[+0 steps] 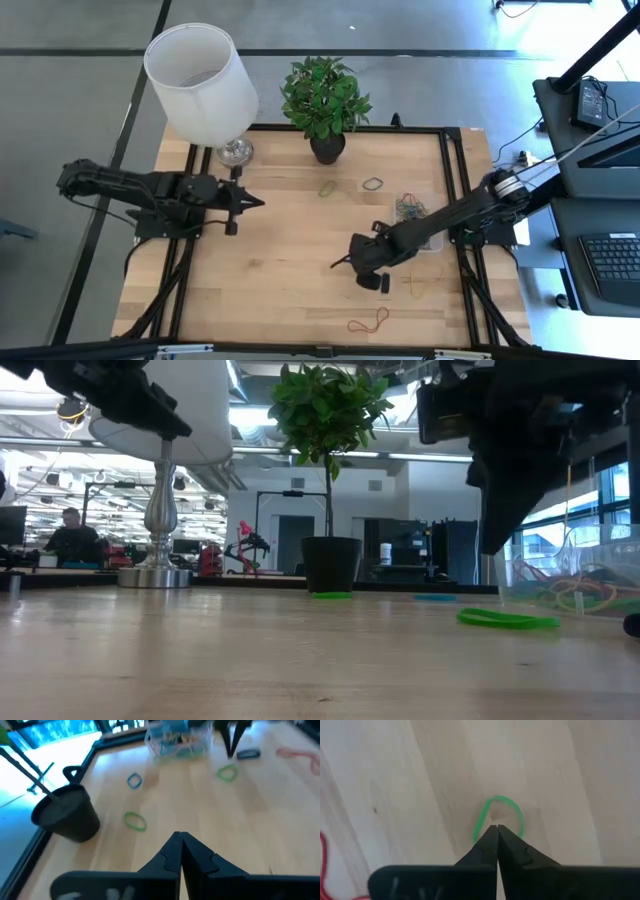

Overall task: Pick and place rubber bands into bin
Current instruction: Put the green rubber band into the transparent bin

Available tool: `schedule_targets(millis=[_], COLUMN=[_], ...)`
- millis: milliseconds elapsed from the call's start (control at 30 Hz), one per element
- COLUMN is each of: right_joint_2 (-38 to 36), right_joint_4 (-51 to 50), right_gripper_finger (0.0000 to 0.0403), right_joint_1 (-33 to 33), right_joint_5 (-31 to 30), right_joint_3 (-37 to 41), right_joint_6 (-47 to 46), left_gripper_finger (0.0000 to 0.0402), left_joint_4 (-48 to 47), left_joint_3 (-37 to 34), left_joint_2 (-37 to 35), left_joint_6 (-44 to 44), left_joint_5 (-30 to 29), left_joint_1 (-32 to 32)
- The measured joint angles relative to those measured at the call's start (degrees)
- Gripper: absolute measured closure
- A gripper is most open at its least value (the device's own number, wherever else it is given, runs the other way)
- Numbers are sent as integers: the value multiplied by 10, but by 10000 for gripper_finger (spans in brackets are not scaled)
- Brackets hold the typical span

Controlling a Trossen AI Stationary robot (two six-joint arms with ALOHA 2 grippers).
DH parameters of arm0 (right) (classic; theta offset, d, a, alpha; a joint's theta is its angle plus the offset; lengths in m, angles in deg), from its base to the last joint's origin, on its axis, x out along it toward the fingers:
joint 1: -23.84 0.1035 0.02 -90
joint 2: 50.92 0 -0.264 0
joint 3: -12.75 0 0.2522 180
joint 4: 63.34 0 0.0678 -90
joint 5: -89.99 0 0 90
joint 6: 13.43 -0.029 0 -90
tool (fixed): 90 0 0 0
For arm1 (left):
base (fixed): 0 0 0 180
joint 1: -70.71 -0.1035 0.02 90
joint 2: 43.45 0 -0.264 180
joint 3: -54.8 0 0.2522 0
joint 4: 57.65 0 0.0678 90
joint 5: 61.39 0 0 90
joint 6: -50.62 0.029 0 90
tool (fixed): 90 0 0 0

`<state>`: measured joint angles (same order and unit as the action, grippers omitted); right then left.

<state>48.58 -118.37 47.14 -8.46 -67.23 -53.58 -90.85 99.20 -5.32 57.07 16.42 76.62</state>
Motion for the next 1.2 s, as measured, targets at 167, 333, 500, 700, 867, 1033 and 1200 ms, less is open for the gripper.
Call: schedule_targets(millis=[167,333,500,700,867,1033,1200], right_joint_2=[19,32,32,32,32,32,34], right_joint_4=[-11,-25,5,40,45,66,80], right_gripper_finger=[374,334,295,265,268,287,306], right_joint_1=[-11,-30,-52,-66,-66,-60,-48], right_joint_5=[0,1,10,32,41,41,42], right_joint_3=[-4,-2,23,56,67,67,67], right_joint_6=[0,-1,-1,-2,1,2,1], left_gripper_finger=[400,399,399,400,399,399,400], left_joint_4=[64,93,102,118,120,119,119], left_joint_3=[-62,-101,-125,-145,-146,-146,-146], left_joint_2=[-52,-86,-96,-96,-96,-96,-96], left_joint_6=[-12,-48,-80,-117,-119,-117,-103], left_joint_5=[27,37,56,73,74,73,72], left_joint_1=[0,0,0,0,0,0,0])
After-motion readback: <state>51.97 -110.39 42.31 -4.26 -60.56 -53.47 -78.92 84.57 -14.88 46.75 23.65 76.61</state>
